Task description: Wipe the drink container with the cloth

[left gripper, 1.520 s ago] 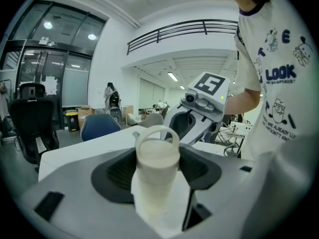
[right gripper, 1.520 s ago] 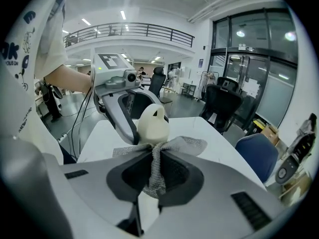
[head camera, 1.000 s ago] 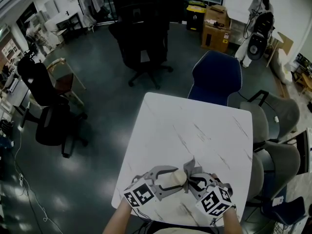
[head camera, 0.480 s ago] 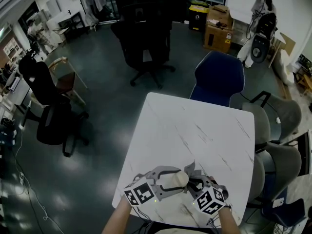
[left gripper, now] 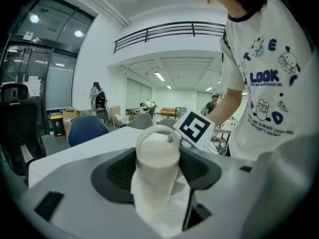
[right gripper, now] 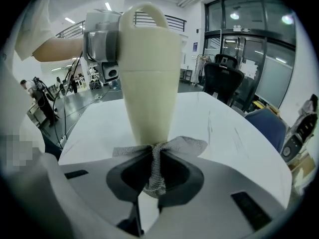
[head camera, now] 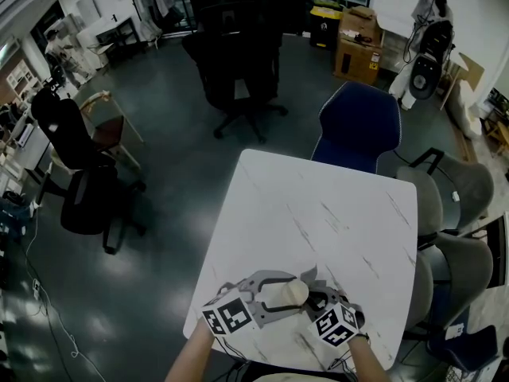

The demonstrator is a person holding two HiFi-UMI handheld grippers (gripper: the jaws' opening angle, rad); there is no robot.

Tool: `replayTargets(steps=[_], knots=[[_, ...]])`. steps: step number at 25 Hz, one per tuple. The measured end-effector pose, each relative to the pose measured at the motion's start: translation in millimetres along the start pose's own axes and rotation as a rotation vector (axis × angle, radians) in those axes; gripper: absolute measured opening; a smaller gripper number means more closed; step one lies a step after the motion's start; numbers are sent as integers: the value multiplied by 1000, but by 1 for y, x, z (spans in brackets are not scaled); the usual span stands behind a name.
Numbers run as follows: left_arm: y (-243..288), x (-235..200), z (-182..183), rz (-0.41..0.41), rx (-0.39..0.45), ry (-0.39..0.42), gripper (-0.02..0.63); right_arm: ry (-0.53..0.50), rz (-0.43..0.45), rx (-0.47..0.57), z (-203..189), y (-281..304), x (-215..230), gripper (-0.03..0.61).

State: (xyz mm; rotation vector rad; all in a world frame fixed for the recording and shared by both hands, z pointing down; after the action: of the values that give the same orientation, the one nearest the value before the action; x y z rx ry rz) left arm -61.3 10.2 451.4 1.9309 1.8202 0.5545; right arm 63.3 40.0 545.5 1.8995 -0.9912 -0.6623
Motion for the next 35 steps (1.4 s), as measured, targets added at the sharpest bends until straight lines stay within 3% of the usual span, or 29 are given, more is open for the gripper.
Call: replayTargets(steps=[6,11,15,21,27,35], knots=[[5,10,-7,123,-1,-25,276,18,7,-10,-5,10,-3,44],[3,18,3,239,118,-108,276,24,12,-15,-6,11,-3,44],[4,23,5,352,121,-161,278,23,10,-20,-6,12,-4,44],[4,31,7,521,134,-301,282,22,5,-23,-5,13,-4,44],[7,37,8,570,147,-352,282,26,1,-23,-5,12,-5,44],[5,36,6,536,162,-332,281,19,2,-13,-2,4,-5,44]])
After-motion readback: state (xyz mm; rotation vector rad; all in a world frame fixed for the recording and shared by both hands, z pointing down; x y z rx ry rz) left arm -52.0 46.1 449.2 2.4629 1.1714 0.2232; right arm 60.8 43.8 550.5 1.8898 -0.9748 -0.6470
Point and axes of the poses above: the fingertips, and each gripper's own axes: y forward along the fingers, x to its right, z out of its top, the point moved 8 cm from there along -y, backward along the fingers, and after that the axes turned 11 degrees about -x, right-handed, at the moved point
